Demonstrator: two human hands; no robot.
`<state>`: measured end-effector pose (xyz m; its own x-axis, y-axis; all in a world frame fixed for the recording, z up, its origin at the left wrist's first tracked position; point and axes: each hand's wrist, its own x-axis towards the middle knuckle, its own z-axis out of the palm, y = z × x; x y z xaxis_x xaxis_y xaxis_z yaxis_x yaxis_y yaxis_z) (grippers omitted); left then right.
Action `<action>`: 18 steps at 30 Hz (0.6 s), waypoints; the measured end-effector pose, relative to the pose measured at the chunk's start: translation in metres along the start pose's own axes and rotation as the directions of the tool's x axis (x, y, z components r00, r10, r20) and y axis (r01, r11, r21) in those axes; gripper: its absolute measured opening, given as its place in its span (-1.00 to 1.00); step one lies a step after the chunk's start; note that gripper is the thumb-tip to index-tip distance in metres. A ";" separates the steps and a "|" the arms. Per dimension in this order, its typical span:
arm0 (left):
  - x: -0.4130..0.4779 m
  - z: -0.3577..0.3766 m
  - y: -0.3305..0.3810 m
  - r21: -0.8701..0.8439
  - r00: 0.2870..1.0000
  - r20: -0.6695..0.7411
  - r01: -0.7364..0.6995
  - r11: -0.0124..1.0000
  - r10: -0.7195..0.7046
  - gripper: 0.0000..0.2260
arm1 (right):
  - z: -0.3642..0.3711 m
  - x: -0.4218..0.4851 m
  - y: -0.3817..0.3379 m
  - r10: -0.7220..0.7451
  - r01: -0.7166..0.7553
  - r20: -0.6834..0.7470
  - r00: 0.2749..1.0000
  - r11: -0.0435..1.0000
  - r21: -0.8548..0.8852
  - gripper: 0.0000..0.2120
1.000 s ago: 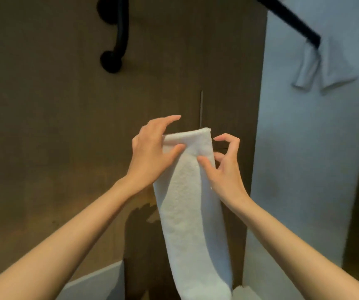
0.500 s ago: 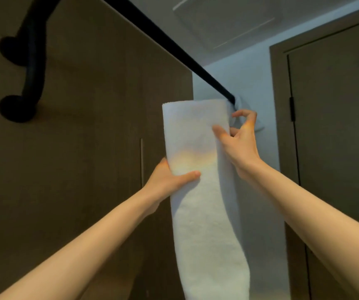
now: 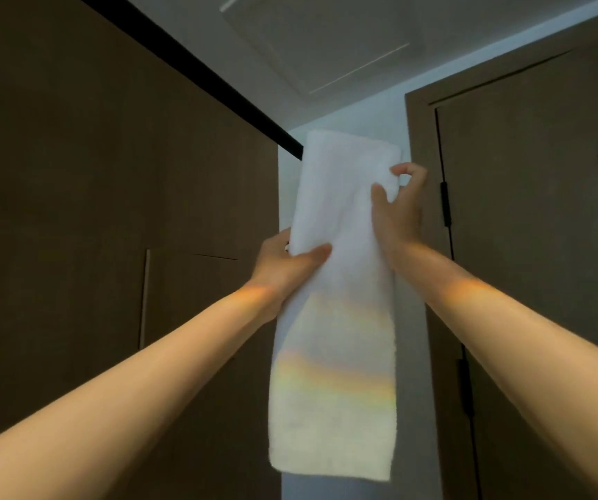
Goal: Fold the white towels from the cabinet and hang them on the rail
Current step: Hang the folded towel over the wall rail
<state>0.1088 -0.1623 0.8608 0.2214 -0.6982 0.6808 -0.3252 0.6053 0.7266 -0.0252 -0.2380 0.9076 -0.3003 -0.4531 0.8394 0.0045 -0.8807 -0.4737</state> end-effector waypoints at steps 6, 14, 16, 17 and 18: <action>0.080 0.063 0.005 -0.032 0.979 -0.168 -0.122 0.992 0.115 -0.70 | -0.013 0.059 0.066 -0.084 0.079 0.247 0.965 0.996 0.027 -0.56; 0.194 0.098 0.027 0.119 0.927 -0.308 -0.184 0.976 0.213 -0.71 | -0.007 0.116 0.128 -0.155 0.070 0.371 0.916 0.970 0.233 -0.52; 0.218 0.101 0.030 0.172 0.918 -0.313 -0.199 0.965 0.245 -0.64 | 0.004 0.139 0.133 -0.161 0.086 0.326 0.932 0.969 0.232 -0.51; 0.228 0.101 0.034 0.212 0.910 -0.313 -0.212 0.954 0.271 -0.61 | 0.010 0.151 0.134 -0.165 0.092 0.305 0.938 0.967 0.238 -0.51; 0.237 0.101 0.038 0.275 0.898 -0.310 -0.230 0.934 0.312 -0.57 | 0.018 0.163 0.135 -0.163 0.090 0.289 0.943 0.964 0.249 -0.52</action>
<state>0.0562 -0.3435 1.0404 0.3825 -0.3194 0.8670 -0.6074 0.6202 0.4965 -0.0566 -0.4335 0.9856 -0.0079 -0.3242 0.9459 0.2147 -0.9245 -0.3151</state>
